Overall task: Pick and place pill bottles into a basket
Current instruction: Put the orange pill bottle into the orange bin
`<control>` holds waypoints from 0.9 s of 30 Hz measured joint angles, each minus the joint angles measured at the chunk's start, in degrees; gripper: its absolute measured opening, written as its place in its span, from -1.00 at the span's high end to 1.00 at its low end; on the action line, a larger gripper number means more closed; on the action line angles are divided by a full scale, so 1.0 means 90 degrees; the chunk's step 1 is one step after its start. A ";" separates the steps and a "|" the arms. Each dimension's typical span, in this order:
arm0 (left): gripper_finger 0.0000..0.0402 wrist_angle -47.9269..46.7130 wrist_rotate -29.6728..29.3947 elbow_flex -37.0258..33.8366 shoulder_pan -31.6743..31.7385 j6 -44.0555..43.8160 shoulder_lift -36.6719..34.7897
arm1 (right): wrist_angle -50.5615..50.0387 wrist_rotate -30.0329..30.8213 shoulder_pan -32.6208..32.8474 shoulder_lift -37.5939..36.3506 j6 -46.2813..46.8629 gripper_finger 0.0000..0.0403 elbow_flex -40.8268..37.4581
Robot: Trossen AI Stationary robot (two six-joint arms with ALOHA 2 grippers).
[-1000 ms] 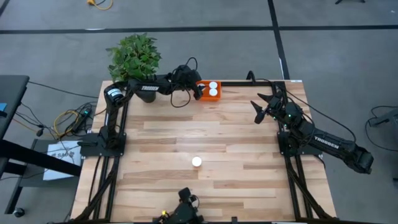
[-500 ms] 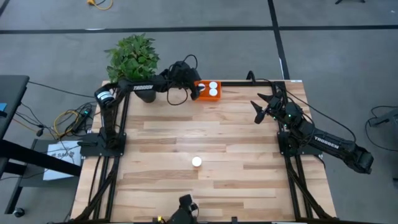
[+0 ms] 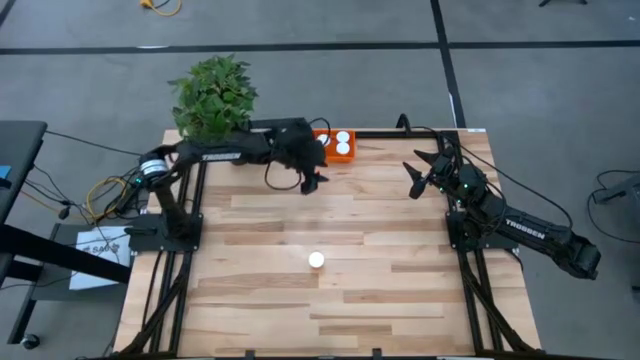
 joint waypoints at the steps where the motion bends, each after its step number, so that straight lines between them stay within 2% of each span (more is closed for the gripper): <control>1: -0.13 0.0013 -0.0071 -0.0067 -0.0154 -0.0057 -0.0162 | 0.0000 0.0000 -0.0002 0.0000 0.0000 -0.24 0.0000; 4: -0.13 0.0136 -0.0169 -0.0424 -0.0690 -0.0274 -0.0729 | -0.0002 -0.0002 -0.0002 0.0000 0.0000 -0.24 0.0000; 7: -0.13 0.0970 -0.0279 -0.1235 -0.1306 -0.0538 -0.1416 | -0.0005 0.0000 -0.0001 -0.0001 0.0000 -0.24 0.0000; 13: -0.13 0.3590 -0.1661 -0.3402 -0.2108 -0.1017 -0.2362 | -0.0024 -0.0002 0.0000 -0.0002 0.0000 -0.24 0.0000; 19: -0.13 0.6472 -0.1499 -0.5153 -0.2339 -0.1274 -0.2197 | -0.0037 -0.0005 0.0000 0.0000 0.0049 -0.24 0.0000; 23: -0.13 0.7291 -0.1409 -0.5862 -0.2548 -0.1739 -0.1922 | -0.0049 -0.0015 0.0000 -0.0001 0.0051 -0.24 0.0000; 27: -0.13 0.7336 -0.1408 -0.6157 -0.2833 -0.1799 -0.1629 | -0.0049 -0.0014 0.0000 -0.0002 0.0053 -0.24 0.0000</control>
